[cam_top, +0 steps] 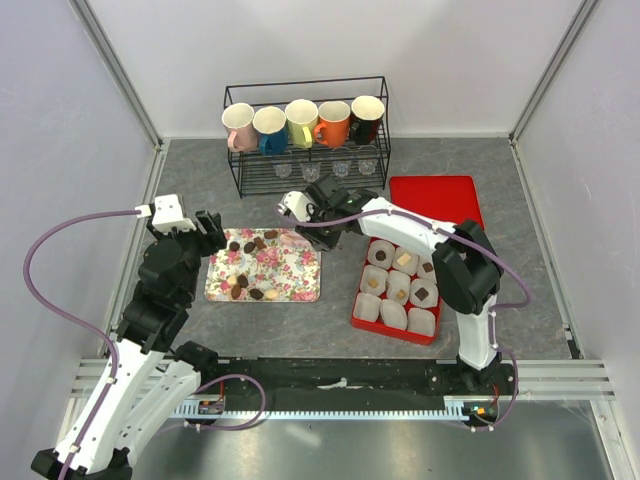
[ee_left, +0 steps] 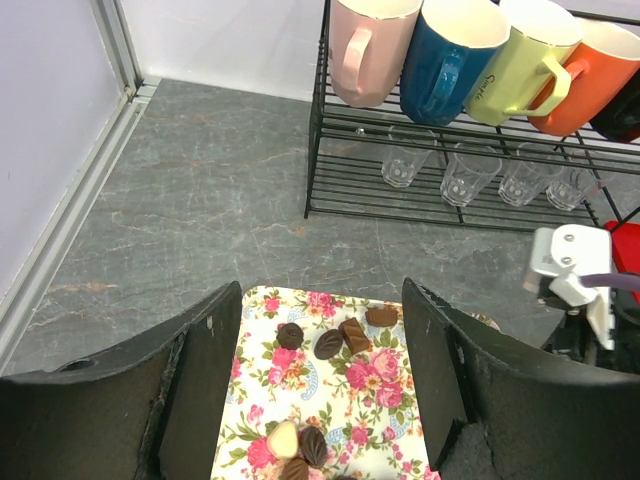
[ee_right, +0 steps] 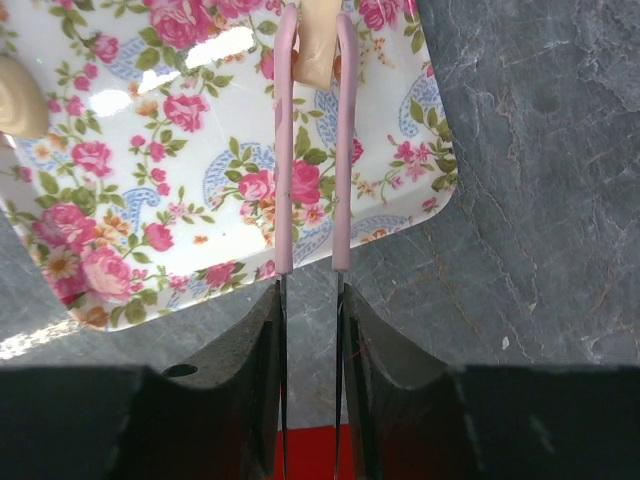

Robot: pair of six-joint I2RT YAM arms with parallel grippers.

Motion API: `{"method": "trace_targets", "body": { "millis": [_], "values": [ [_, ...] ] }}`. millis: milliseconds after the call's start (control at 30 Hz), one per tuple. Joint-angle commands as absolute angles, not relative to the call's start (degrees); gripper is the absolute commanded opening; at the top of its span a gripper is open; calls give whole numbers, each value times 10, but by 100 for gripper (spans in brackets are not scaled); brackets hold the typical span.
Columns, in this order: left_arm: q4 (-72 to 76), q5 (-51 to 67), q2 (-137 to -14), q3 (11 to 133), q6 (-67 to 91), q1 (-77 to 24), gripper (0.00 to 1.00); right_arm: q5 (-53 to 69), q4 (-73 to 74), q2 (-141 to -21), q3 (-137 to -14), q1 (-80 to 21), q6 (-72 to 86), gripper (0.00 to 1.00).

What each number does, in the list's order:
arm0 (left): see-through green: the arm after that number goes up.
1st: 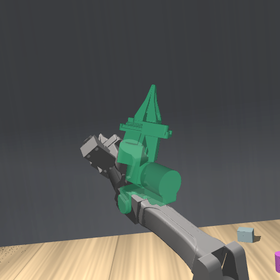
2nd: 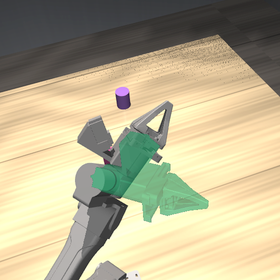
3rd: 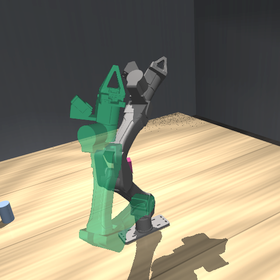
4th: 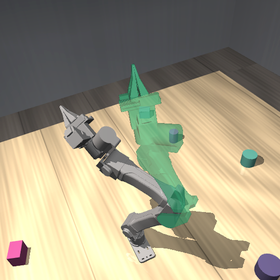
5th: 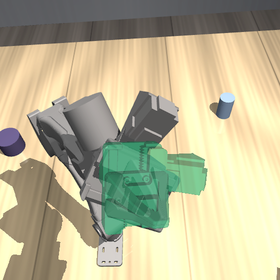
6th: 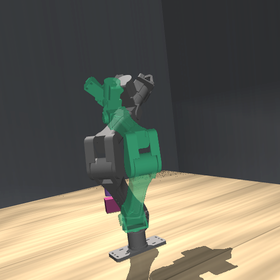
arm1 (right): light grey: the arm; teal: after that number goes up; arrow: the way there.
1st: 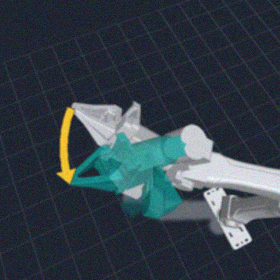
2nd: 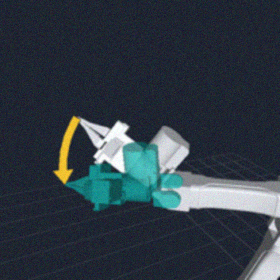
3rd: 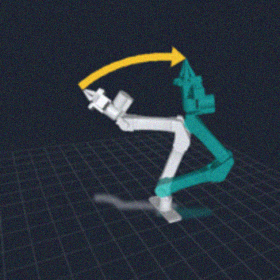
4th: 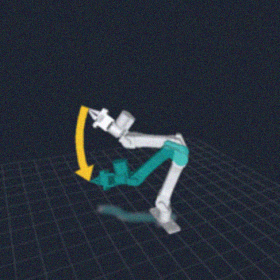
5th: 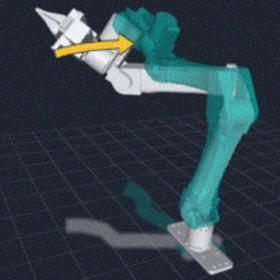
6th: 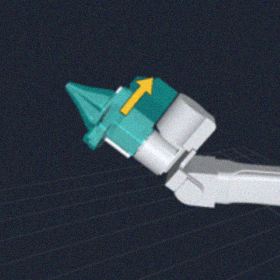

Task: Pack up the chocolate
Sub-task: Pick up the fake chocolate from the plate, then place the fake chocolate in the packing box.

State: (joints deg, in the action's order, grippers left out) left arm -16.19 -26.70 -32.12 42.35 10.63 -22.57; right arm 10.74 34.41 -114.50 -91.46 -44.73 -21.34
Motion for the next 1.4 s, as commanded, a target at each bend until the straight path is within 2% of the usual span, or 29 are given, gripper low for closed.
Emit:
{"method": "trace_targets", "body": {
  "millis": [0,200,433,700,1000,1233,1367],
  "values": [
    [-151,-262,-314,425,120,-222,72,133,329,-1078,-897,-446,-181,10],
    [-151,-263,-313,424,121,-223,72,134,322,-1034,-855,-447,-146,6],
    [-150,-264,-313,422,122,-223,72,136,326,-928,-778,-447,-78,4],
    [-150,-265,-314,423,123,-222,72,100,416,-770,-704,-446,-24,4],
    [-149,-267,-323,418,120,-222,72,62,532,-666,-631,-446,57,4],
    [-146,-270,-334,417,119,-223,72,45,589,-648,-639,-444,104,4],
    [-146,-269,-337,417,119,-222,72,83,591,-639,-608,-445,135,4]
  ]
}}
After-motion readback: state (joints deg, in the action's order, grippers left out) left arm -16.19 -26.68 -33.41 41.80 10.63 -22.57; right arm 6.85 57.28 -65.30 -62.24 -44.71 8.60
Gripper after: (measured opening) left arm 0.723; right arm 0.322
